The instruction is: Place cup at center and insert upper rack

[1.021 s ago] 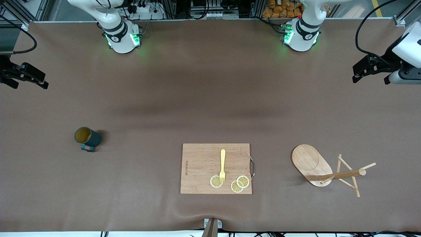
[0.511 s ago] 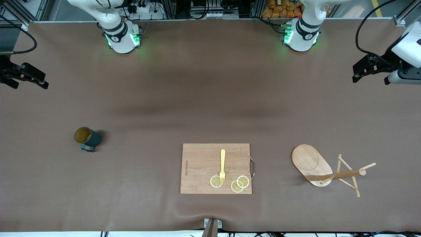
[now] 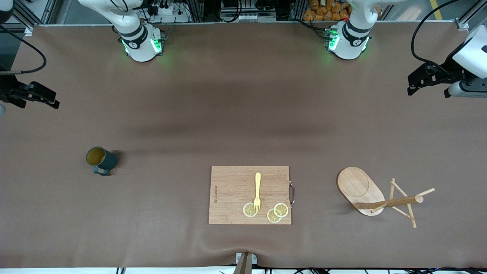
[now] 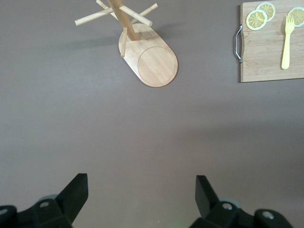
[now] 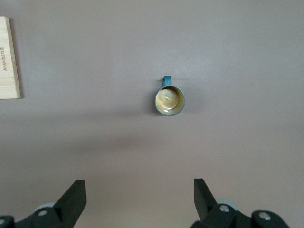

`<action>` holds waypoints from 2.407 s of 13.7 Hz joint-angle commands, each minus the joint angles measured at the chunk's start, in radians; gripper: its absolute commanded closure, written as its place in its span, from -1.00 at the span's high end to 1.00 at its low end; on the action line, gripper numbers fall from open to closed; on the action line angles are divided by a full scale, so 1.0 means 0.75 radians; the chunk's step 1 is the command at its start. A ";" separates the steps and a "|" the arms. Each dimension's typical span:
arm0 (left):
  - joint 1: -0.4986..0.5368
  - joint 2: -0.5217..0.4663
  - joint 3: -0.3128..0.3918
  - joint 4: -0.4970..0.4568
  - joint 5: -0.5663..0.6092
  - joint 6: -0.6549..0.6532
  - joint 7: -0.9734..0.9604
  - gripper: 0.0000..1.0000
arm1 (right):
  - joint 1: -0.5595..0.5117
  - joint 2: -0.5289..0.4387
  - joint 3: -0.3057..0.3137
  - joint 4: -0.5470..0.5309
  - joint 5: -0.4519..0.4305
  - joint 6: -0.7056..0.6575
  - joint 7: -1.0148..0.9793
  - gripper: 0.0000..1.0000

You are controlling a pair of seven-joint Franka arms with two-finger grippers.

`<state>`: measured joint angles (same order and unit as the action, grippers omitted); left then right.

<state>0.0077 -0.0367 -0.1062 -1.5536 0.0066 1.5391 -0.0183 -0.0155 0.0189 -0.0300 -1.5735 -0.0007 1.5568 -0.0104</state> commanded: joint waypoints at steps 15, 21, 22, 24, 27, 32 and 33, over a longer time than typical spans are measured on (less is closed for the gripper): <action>-0.041 0.184 -0.038 0.010 -0.166 0.011 -0.164 1.00 | -0.006 0.308 0.009 -0.029 0.026 0.248 -0.002 1.00; -0.041 0.272 -0.038 0.002 -0.222 0.069 -0.145 1.00 | 0.000 0.335 0.009 -0.186 0.013 0.462 -0.015 1.00; -0.029 0.302 -0.036 0.010 -0.217 0.069 -0.135 1.00 | 0.000 0.343 0.009 -0.205 0.011 0.489 -0.017 1.00; -0.012 0.327 -0.026 0.002 -0.215 0.059 -0.119 1.00 | -0.006 0.380 0.009 -0.213 -0.013 0.526 -0.019 1.00; 0.008 0.325 -0.024 0.008 -0.213 0.057 -0.115 1.00 | -0.012 0.419 0.009 -0.270 -0.015 0.642 -0.023 1.00; 0.057 0.315 -0.024 0.083 -0.221 0.057 -0.111 1.00 | -0.043 0.515 0.009 -0.291 -0.017 0.789 -0.100 1.00; 0.073 0.313 -0.028 0.085 -0.226 0.057 -0.113 1.00 | -0.047 0.539 0.009 -0.291 -0.017 0.810 -0.119 1.00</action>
<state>0.0324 0.2093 -0.1242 -1.5034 -0.1420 1.5883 -0.1171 -0.0251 0.4011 -0.0321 -1.7951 0.0002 2.1394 -0.0611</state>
